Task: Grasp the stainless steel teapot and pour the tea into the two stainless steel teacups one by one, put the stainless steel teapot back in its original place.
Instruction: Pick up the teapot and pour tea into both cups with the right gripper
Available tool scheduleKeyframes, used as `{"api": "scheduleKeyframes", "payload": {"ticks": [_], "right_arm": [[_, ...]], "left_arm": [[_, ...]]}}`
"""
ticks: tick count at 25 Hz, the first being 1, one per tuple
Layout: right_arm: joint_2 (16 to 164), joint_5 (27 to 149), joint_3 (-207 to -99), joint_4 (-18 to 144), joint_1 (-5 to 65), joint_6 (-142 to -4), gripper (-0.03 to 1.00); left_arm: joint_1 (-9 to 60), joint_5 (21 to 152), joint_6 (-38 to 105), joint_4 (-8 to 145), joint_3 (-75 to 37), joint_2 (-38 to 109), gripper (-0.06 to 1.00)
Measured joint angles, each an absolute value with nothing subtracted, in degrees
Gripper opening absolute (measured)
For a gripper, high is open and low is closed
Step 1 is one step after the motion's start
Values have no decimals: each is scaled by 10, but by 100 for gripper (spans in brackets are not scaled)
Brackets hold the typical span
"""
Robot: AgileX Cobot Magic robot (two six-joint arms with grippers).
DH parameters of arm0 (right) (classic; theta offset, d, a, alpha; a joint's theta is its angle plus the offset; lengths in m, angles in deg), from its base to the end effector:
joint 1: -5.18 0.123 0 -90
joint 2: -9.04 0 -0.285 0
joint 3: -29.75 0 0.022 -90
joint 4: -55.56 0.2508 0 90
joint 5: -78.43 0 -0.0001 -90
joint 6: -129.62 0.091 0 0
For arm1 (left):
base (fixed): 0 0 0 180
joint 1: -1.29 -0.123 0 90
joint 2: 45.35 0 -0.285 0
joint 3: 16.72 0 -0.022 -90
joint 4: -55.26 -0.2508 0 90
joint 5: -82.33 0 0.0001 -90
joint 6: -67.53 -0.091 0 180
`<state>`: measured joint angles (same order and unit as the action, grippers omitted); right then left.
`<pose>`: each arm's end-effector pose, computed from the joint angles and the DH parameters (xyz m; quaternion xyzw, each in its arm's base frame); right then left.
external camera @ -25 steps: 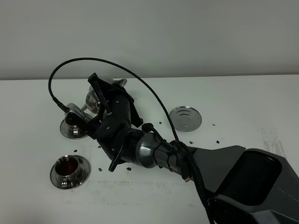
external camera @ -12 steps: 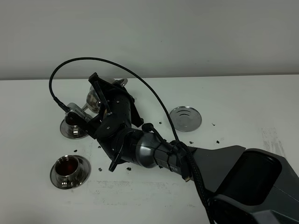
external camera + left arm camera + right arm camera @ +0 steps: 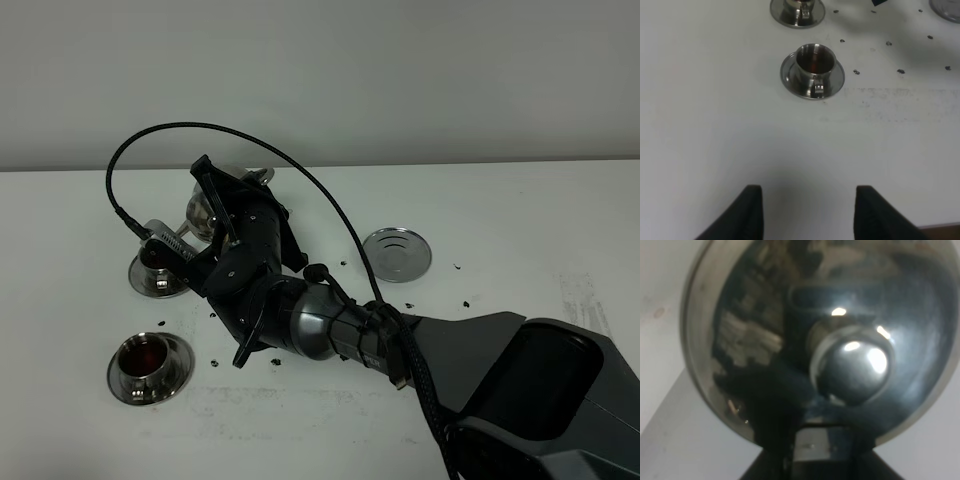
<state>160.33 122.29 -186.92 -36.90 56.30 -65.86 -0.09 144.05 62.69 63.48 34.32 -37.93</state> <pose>0.3930 0.3869 0.1506 -0.7226 0.3385 -0.5210 0.3031 -0.0019 -0.0115 0.2646 0.0281 0.8641 -0.0446 0.5005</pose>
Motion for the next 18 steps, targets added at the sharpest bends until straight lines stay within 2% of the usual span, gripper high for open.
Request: {"api": "scheduleKeyframes", "payload": {"ticks": [18], "right_arm": [[1603,1225,-1869,-369,563,-658,20]], "left_arm": [[-1,1441,627,635,343,-379,41]]}}
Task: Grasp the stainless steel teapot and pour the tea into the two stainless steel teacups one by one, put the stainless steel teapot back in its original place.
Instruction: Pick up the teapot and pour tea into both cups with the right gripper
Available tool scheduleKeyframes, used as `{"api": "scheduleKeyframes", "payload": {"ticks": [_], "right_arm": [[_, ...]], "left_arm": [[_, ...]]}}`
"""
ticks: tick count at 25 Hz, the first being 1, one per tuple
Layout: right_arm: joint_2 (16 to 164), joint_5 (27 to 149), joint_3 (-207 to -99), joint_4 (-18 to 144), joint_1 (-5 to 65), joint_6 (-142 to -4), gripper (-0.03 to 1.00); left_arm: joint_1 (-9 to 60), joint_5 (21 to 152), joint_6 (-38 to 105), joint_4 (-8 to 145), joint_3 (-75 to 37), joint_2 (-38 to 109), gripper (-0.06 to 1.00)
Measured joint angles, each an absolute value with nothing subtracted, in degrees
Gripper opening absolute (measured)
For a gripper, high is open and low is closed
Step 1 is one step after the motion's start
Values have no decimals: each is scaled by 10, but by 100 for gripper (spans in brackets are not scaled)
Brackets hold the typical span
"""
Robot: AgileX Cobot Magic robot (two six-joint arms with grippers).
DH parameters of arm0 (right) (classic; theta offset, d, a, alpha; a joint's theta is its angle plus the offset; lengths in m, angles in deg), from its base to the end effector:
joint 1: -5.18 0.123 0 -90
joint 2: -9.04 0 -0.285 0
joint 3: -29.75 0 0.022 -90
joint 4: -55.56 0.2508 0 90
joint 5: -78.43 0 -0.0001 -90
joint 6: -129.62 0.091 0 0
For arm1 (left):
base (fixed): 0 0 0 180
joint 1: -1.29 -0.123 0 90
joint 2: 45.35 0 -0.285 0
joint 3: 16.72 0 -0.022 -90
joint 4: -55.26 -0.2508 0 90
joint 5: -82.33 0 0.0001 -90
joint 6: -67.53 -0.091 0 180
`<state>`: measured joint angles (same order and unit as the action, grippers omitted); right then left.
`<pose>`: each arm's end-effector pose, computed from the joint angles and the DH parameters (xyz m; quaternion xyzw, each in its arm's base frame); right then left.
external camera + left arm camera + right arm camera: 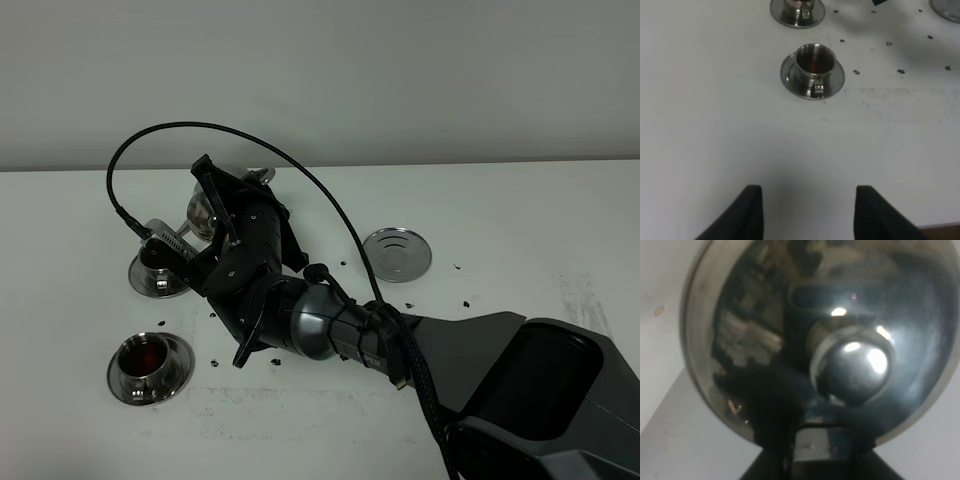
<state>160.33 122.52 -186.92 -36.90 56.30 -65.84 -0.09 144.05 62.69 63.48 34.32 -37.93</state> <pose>0.3930 0.3865 0.1507 -0.7217 0.3395 -0.5222 0.3022 -0.0019 -0.0115 0.2646 0.0281 0.8641 -0.0446 0.5005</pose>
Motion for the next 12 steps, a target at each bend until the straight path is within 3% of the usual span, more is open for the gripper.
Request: {"api": "scheduleKeyframes", "payload": {"ticks": [12], "right_arm": [[1603,1226,-1869,-369,563,-659,20]], "left_arm": [[-1,1441,627,635,343,-379,41]]}}
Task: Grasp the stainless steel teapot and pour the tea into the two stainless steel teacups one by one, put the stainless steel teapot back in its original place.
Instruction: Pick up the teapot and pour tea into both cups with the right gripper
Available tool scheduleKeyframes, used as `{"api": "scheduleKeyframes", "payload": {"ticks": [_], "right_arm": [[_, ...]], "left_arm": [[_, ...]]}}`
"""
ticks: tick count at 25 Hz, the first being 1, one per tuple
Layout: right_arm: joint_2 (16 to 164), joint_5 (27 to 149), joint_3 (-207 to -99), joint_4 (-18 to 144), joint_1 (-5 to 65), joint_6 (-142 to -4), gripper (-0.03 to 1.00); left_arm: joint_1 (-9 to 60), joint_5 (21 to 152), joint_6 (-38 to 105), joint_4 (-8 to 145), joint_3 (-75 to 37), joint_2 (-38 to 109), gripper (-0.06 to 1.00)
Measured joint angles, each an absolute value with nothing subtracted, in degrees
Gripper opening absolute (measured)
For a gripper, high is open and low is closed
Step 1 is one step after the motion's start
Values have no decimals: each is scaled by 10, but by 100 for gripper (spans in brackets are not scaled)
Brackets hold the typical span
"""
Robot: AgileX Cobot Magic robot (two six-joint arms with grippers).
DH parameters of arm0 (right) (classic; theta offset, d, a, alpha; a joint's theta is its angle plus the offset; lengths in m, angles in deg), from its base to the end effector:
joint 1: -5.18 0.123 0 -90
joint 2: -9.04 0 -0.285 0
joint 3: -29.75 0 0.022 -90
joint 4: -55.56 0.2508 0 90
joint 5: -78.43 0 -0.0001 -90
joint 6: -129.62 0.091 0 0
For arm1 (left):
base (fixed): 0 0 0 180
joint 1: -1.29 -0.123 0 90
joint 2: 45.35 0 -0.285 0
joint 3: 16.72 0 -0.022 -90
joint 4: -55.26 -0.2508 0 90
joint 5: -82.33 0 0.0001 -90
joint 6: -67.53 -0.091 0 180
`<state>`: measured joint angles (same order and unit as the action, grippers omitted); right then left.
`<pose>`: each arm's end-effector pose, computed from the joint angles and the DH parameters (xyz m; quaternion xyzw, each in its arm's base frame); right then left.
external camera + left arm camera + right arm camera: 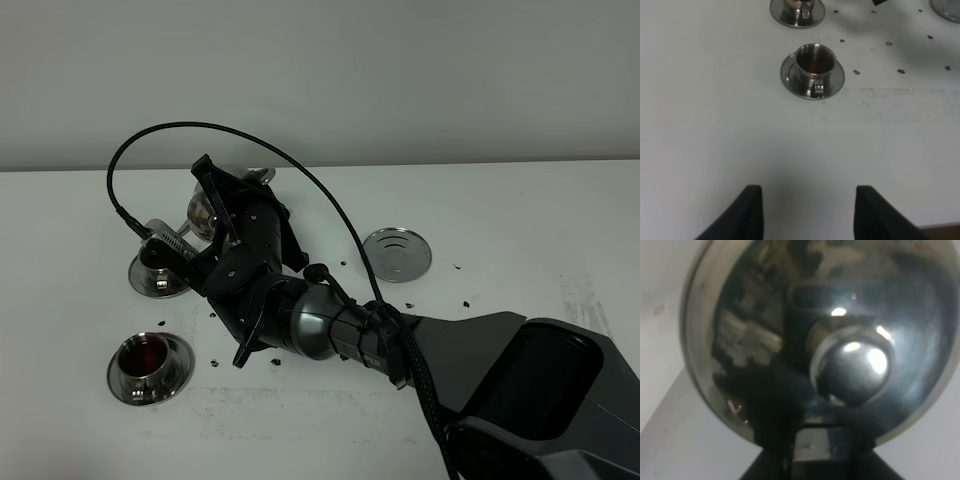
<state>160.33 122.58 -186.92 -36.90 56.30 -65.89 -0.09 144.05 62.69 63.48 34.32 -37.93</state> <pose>0.3931 0.3865 0.1507 -0.7216 0.3394 -0.5226 0.3017 -0.0019 -0.0115 0.2646 0.0281 0.8641 -0.0446 0.5005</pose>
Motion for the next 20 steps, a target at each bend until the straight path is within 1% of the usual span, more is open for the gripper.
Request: {"api": "scheduleKeyframes", "payload": {"ticks": [20], "right_arm": [[1603,1227,-1869,-369,563,-665,20]], "left_arm": [[-1,1441,627,635,343,-379,41]]}}
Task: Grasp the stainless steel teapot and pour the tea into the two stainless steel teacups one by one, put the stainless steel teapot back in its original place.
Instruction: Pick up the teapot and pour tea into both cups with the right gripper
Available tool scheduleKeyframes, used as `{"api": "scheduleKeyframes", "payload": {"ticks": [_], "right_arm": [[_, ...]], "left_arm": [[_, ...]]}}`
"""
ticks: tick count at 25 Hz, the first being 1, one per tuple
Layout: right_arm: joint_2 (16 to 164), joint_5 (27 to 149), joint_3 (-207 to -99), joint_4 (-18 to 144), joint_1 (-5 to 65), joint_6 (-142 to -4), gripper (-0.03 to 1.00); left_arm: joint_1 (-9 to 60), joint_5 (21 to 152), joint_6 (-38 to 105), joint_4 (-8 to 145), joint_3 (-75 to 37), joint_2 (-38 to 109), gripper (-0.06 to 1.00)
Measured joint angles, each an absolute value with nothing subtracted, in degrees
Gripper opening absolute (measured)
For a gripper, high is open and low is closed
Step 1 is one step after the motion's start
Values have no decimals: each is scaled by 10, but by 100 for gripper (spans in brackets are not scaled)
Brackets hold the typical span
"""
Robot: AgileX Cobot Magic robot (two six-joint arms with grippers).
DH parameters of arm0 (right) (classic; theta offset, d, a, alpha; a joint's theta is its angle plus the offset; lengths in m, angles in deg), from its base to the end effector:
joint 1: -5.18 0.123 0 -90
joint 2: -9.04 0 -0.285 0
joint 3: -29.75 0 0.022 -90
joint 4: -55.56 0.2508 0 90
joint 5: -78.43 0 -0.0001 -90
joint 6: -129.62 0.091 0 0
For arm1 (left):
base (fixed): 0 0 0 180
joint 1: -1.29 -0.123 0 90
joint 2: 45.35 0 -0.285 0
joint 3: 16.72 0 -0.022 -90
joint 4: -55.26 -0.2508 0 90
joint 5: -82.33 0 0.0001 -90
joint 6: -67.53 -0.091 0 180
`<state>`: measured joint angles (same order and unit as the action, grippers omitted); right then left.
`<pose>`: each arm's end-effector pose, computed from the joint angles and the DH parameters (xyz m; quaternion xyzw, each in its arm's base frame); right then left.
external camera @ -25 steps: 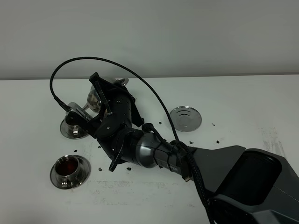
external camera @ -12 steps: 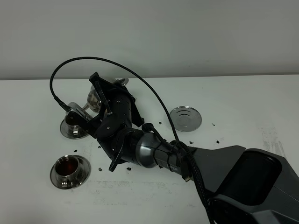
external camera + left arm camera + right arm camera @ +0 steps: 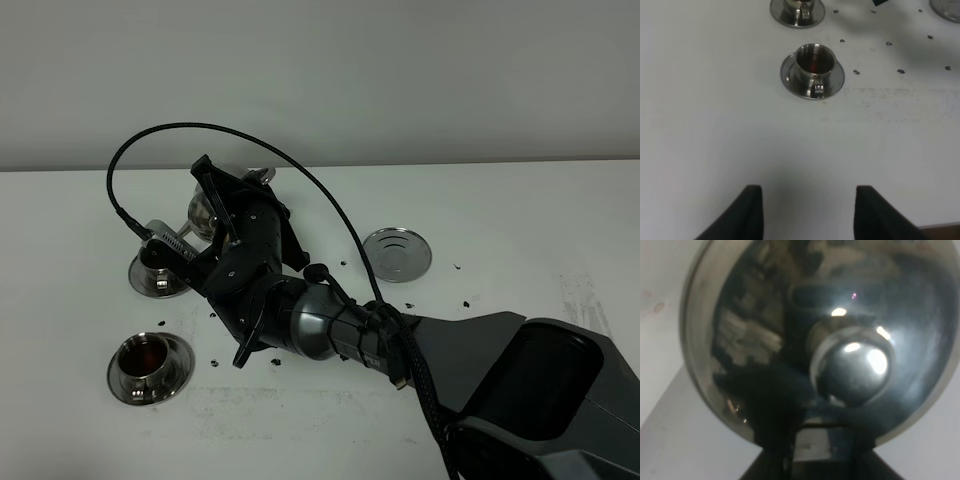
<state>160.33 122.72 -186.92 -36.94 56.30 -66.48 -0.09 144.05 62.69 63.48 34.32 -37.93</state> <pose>0.3931 0.3863 0.1508 -0.7228 0.3359 -0.5251 0.2984 -0.0019 -0.0115 0.2646 0.0281 0.8641 -0.0446 0.5005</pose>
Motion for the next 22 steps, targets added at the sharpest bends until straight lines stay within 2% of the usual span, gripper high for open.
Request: {"api": "scheduleKeyframes", "payload": {"ticks": [22], "right_arm": [[1600,1237,-1869,-293,563,-656,20]], "left_arm": [[-1,1441,627,635,343,-379,41]]}}
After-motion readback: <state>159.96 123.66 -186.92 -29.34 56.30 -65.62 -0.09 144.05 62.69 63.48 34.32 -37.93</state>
